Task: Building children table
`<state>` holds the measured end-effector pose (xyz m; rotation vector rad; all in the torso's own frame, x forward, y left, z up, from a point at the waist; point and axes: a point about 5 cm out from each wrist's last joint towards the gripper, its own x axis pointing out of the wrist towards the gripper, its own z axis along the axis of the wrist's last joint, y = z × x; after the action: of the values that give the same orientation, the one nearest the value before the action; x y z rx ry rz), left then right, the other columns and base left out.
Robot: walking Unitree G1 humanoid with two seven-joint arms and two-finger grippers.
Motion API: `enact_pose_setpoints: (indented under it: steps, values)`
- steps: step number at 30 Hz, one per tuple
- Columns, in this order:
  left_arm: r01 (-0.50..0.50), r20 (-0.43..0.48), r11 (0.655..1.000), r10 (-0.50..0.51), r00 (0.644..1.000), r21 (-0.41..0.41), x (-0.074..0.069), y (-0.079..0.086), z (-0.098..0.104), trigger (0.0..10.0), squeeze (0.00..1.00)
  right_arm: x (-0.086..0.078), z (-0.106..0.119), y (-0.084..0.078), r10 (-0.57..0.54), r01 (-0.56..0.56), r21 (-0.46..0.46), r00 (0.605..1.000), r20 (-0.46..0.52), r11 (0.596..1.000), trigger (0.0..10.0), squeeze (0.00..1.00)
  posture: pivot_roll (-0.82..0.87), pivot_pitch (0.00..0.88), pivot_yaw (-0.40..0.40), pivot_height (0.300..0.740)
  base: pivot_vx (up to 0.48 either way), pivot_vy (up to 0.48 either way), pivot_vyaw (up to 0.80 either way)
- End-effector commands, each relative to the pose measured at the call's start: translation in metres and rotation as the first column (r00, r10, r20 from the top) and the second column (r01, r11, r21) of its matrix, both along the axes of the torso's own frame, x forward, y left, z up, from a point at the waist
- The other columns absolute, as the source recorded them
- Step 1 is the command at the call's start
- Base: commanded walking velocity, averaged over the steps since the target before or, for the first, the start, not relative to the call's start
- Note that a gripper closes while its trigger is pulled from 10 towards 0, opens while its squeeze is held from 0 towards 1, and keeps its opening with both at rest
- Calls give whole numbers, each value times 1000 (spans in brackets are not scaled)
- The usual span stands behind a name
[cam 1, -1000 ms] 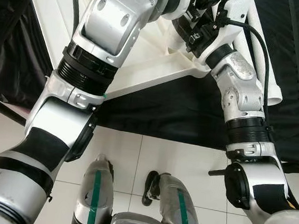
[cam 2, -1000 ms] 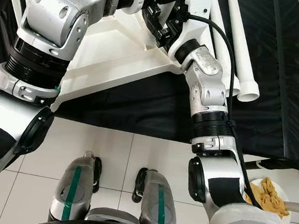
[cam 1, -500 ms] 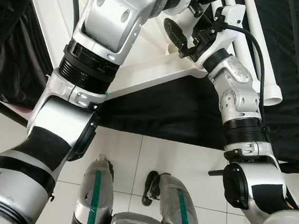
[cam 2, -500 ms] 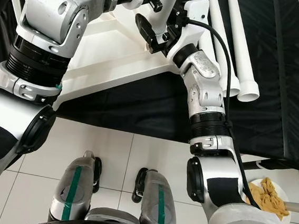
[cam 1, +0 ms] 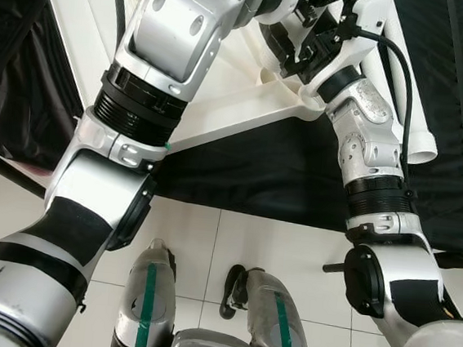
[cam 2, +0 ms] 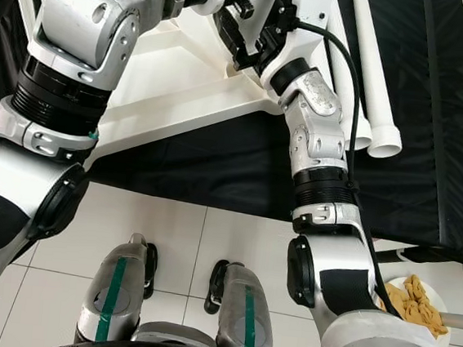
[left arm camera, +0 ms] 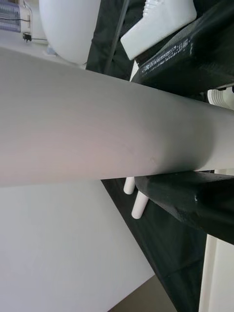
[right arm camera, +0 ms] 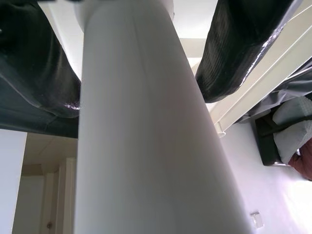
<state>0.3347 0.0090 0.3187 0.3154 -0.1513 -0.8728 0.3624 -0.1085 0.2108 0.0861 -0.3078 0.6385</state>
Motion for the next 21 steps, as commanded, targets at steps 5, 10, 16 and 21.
enact_pose_setpoints:
  steps: [5, 10, 16, 21]
  values:
    - [-48, 46, 998, 50, 998, -28, -3, -3, 12, 10000, 0, 2, 0, 2, 0, 0, -2, 1000, 13, 1000, 1725, 0, 111, 38, -65, 740, 0, 0, 0]
    - [-42, 49, 999, 44, 998, -28, -4, -4, 12, 10000, 0, 1, -4, 2, 14, -14, 1, 1000, 15, 1000, 0, 0, 113, 39, -65, 740, 0, 0, 0]
    - [-41, 42, 999, 42, 998, -26, -4, -5, 11, 10000, 0, 1, -2, 0, 16, -16, 19, 999, 30, 1000, 0, 0, 113, 39, -67, 740, 0, 0, 0]
    - [4, 11, 999, -4, 1000, -37, -8, -5, 6, 10000, 1000, 5, -1, -4, -27, 27, 12, 1000, 14, 1000, 8667, 0, 113, 38, -68, 740, 0, 0, 0]
